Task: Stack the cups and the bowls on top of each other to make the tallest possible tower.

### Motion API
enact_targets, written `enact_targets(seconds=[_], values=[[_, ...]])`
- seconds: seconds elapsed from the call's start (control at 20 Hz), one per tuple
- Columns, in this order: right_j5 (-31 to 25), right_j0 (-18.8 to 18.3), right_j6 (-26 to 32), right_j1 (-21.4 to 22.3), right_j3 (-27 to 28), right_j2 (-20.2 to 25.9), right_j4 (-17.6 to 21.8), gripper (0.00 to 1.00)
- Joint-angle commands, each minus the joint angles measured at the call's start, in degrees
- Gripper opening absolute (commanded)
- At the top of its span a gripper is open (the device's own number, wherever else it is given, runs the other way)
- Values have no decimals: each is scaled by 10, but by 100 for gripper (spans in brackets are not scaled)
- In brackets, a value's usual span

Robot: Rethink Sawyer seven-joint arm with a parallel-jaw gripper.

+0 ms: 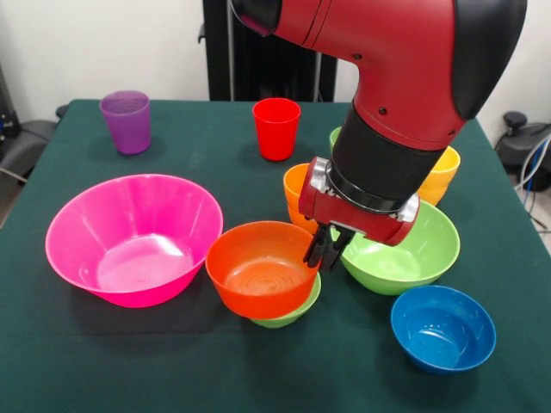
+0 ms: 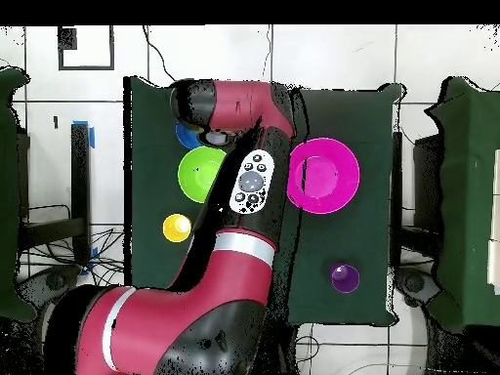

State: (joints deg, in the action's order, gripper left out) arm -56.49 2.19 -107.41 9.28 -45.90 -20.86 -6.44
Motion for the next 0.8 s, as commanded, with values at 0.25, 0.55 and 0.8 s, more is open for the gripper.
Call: enact_targets(seconds=[0.25,0.55,0.8], values=[[-45,2,-51,-24,-29,66,-8,0],[-45,4,-60,-17,-41,69,-15,0],[-53,2,-72,-18,-36,68,-25,0]])
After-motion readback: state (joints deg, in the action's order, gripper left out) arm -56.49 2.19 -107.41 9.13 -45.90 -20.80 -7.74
